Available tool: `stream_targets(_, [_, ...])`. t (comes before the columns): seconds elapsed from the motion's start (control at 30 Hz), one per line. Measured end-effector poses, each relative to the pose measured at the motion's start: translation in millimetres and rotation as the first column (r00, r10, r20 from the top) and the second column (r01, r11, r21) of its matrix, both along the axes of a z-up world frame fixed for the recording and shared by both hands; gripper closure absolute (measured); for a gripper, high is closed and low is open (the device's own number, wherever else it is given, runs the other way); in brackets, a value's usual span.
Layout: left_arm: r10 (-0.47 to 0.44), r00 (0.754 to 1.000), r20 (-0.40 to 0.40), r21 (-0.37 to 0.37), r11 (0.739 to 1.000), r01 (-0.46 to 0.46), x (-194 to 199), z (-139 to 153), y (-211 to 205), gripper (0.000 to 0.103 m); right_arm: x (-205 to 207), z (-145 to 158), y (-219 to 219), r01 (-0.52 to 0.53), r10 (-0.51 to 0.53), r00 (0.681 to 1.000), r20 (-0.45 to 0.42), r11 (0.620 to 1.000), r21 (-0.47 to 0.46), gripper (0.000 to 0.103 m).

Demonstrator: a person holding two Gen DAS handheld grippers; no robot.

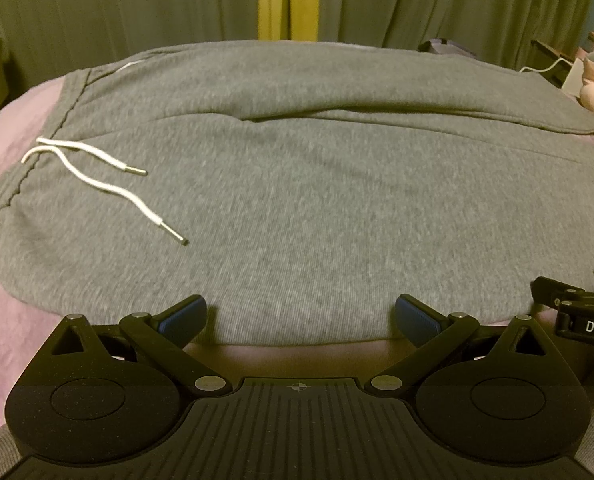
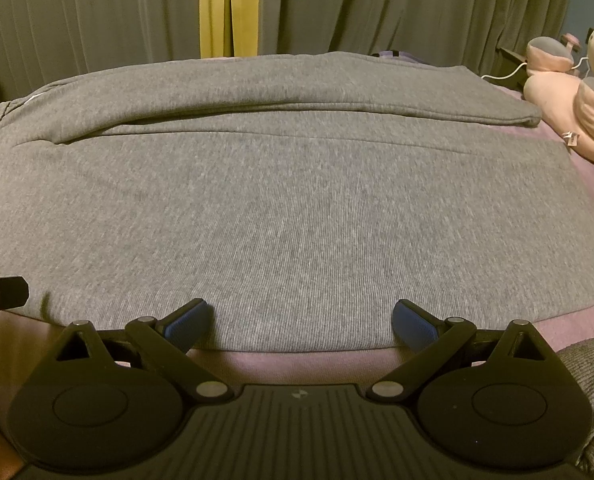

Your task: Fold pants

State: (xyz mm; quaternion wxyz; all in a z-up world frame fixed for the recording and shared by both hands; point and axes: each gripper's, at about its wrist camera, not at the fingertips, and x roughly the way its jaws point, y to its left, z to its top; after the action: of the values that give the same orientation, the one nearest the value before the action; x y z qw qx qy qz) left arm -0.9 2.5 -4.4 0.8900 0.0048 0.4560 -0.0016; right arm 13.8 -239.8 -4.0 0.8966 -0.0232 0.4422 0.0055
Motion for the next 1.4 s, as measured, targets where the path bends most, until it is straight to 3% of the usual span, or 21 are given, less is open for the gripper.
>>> stream_targets(0.93, [0.022,1.000,-0.003,-0.022,1.000,-0.022,-3,1,3,0.000,1,-4,-1,0.000,0.000,1.000,-0.019,1.000,0.011,0.004])
stream_targets(1.4, [0.036,0.999,-0.007,-0.021,0.999,-0.037,3,1,5,0.000,11,-5,-3,-0.003,0.008,0.997,-0.071,0.998,0.070,0.004])
